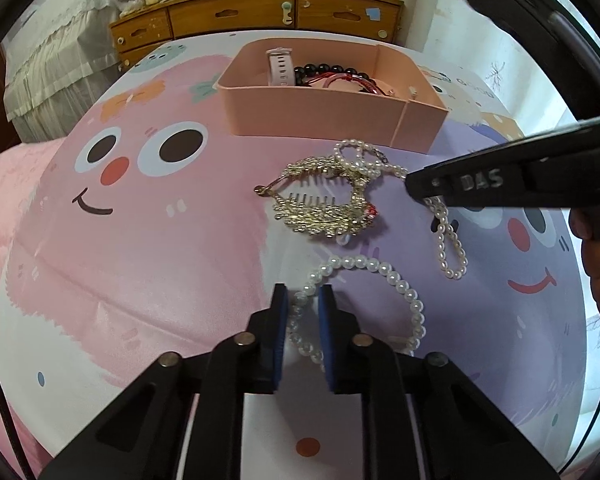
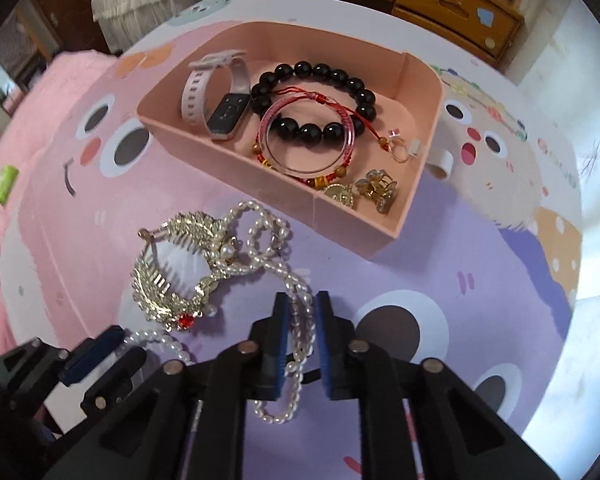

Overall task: Organize jewelry
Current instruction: 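Grasp the round pearl bracelet with the left tool while the right tool grasps the pearl necklace, then carry the pearl bracelet into the tray with the left tool while the right tool carries the necklace there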

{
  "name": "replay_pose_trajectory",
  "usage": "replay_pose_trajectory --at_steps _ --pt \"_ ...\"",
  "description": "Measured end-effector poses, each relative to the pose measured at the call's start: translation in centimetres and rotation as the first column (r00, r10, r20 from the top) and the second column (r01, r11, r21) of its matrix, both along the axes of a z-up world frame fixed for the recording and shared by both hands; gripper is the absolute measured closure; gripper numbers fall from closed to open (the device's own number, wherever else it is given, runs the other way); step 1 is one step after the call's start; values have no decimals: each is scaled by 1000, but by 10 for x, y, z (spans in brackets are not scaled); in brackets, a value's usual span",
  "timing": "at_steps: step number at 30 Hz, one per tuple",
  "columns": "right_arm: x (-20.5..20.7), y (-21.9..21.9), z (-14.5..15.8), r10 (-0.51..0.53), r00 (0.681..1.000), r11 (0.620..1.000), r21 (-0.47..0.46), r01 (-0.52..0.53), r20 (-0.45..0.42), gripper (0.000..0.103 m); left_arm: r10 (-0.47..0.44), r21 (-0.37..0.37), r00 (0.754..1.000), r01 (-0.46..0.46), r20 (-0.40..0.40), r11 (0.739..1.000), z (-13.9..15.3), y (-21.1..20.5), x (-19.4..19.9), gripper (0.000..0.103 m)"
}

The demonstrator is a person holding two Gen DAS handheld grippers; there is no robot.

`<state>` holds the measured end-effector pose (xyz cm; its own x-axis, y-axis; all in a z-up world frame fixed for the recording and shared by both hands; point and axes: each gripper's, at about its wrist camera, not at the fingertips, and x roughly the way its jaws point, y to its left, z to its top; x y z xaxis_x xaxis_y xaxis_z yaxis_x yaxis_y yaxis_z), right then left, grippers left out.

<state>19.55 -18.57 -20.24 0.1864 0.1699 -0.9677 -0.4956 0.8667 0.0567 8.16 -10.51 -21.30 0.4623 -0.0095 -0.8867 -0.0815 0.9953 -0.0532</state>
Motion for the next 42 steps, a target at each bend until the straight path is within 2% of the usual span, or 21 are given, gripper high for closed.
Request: replay_pose_trajectory --at_steps 5,8,9,12,17,21,24,28,32,35,37,42 --pt "13 -21 0 -76 994 989 119 86 -83 95 3 -46 1000 -4 -20 999 0 9 4 98" --pt "14 -31 -2 -112 985 978 159 132 -130 97 -4 -70 1000 2 -31 998 0 13 5 98" --pt "15 -35 -2 -124 981 973 177 149 -146 103 -5 -78 999 3 -34 997 0 13 5 98" --pt "13 -47 -4 -160 967 957 209 201 -197 103 -20 -118 999 14 -45 993 2 18 5 98" --pt "2 -59 -2 -182 964 954 204 221 -193 103 -54 -121 998 50 -33 991 15 24 0 98" --pt "-10 -58 6 -182 973 958 195 208 -145 103 -62 -118 998 61 -9 991 27 28 -7 98" --pt "-10 -54 9 -189 974 951 226 213 -123 103 -67 -121 998 68 13 990 36 31 -13 98" --pt "-7 -39 8 -189 977 962 180 204 -97 102 -71 -106 997 75 42 992 44 36 -24 98" --pt "-7 -33 5 -183 978 968 153 197 -101 101 -49 -136 996 58 69 989 53 44 -33 98" --pt "-7 -29 6 -184 980 976 102 191 -76 99 -31 -147 996 43 85 988 57 52 -40 98" --pt "-4 -28 2 -194 977 977 69 200 -91 99 -23 -153 995 37 97 987 60 57 -44 98" --pt "3 -22 2 -184 979 980 60 190 -92 98 -12 -134 993 28 121 991 64 68 -52 98"
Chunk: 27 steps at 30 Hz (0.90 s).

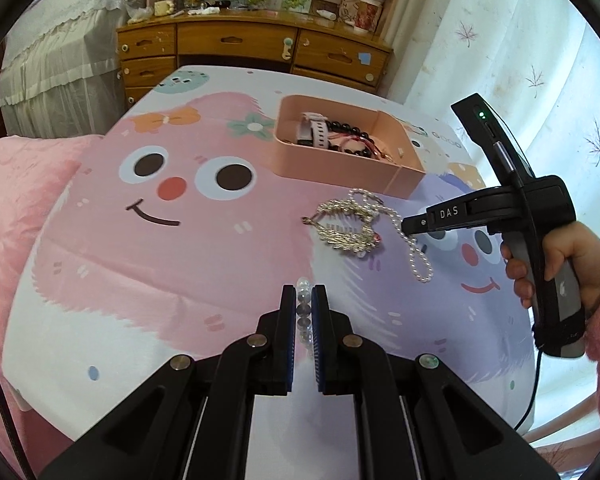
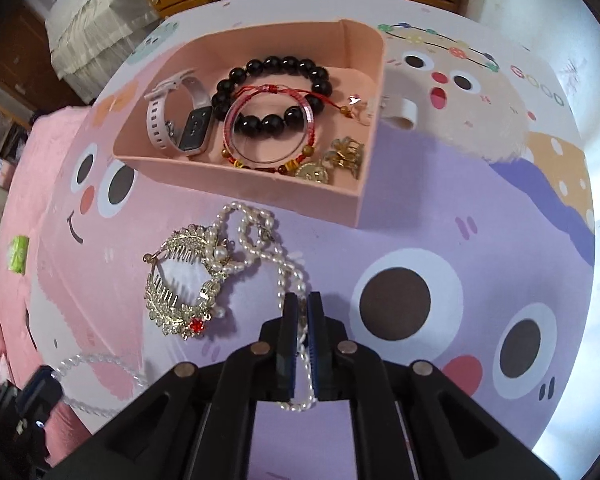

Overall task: Organize jewelry
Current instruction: 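Carry the pearl bracelet into the tray with the left tool while the right tool carries the necklace there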

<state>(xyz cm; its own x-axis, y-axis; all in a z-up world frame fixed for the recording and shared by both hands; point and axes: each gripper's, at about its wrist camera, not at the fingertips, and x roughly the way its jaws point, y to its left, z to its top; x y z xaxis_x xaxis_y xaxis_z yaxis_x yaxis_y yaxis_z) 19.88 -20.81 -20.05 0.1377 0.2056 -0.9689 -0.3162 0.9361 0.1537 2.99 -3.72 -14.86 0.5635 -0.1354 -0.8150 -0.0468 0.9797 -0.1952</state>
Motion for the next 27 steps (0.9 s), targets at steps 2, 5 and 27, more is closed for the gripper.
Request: replay_pose_trajectory --at_steps 2,5,27 --pt "4 11 0 28 1000 999 -37 -28 -4 98 7 -2 1000 -7 9 1000 2 5 -1 98" --pt "7 22 -1 73 997 995 -65 -74 -4 99 13 -13 999 -12 30 1000 8 13 -3 98" --pt "-1 -2 118 -111 994 943 314 107 -6 100 -188 48 954 181 234 982 144 38 58 98"
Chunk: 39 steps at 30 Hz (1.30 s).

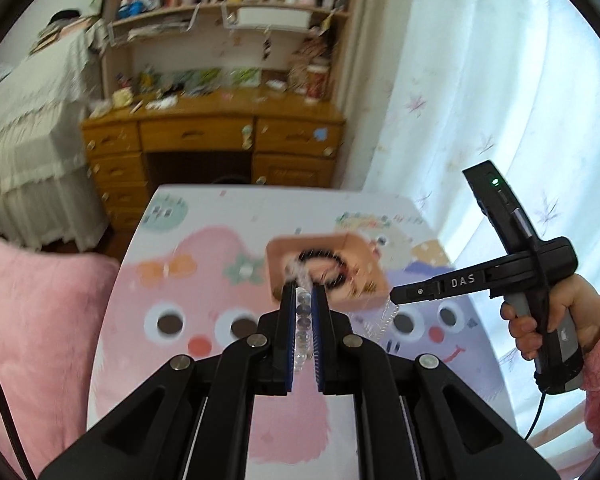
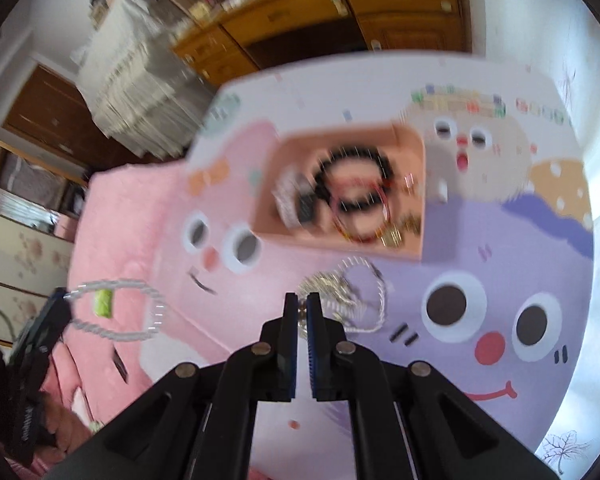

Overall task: Organize jewelry
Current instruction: 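Carry the pearl bracelet into the tray with the left tool while the right tool carries the necklace there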

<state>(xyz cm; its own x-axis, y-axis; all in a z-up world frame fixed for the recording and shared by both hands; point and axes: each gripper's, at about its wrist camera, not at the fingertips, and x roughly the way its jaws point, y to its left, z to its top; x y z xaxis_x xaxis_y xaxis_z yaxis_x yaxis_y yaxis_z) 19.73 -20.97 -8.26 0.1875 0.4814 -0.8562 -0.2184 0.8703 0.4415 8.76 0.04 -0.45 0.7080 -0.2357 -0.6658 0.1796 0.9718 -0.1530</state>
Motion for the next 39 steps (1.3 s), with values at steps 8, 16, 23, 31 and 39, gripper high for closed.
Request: replay_pose_trajectory --at_steps 8,16,23,31,39 --pt "10 -7 83 -86 979 995 62 76 187 99 -73 -32 991 77 110 996 40 -9 44 98" --pt "20 -19 117 -181 944 982 105 158 275 99 -136 -76 975 151 173 986 53 -19 92 98" --pt "30 -24 107 -241 932 967 146 208 272 99 -211 -88 965 226 157 970 32 -31 124 98" --pt "33 -18 53 -265 929 961 144 235 259 99 -307 -114 945 320 116 941 -35 -43 148 97" --pt "36 -12 -21 -286 937 958 45 283 198 95 -314 -134 949 309 -19 942 -97 -44 173 76"
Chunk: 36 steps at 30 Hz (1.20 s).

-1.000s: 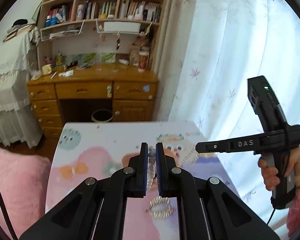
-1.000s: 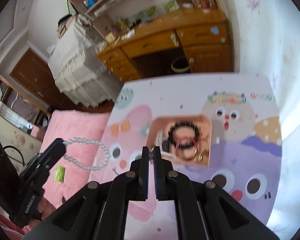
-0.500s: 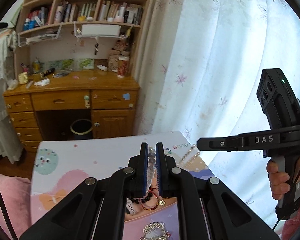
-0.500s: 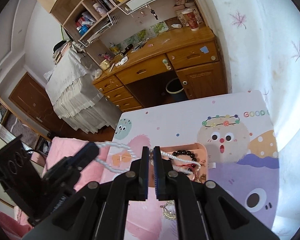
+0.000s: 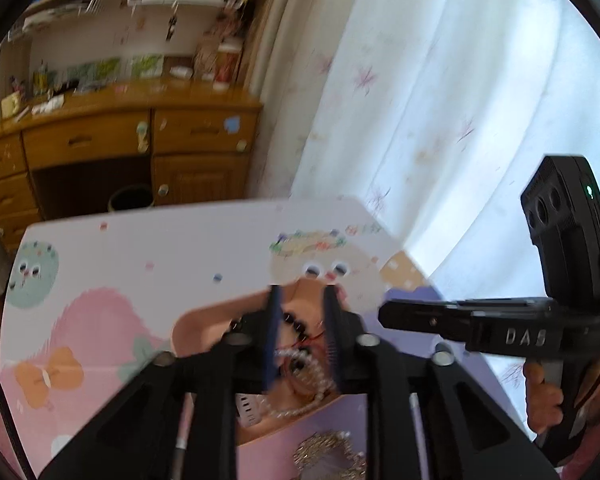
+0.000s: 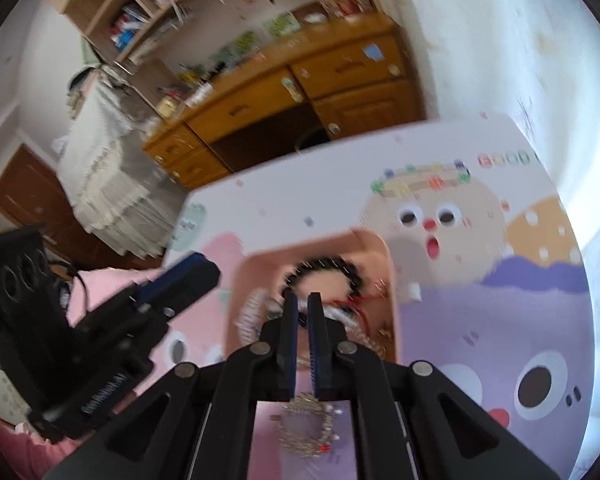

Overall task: Organize jewelry
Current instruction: 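Carry the pearl bracelet into the tray with the left tool while the right tool carries the necklace there, then close the right tool on the gold leaf hair comb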

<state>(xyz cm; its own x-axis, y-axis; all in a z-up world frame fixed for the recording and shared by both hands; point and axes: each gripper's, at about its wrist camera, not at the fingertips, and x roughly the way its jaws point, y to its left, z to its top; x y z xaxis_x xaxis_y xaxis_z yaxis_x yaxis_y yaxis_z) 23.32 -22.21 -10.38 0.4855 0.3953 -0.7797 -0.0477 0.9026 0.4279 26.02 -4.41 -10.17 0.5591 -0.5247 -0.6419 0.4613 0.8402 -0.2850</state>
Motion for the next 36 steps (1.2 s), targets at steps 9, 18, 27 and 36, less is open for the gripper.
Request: replay_pose_trajectory --at_steps 9,18,27,36 --pt "-13 -5 -14 -44 999 998 -54 43 -15 50 33 53 999 -31 -42 998 0 16 -1 20" --pt "-52 1 -24 -71 996 986 -147 78 47 39 114 172 988 -95 -108 981 -15 38 -21 9" --pt "-97 23 -74 -113 993 982 -155 107 -30 39 205 292 915 -103 -346 951 -77 66 -63 9" --pt "-127 35 -96 -76 997 984 -159 76 8 48 108 317 920 19 -377 948 -102 51 -92 9"
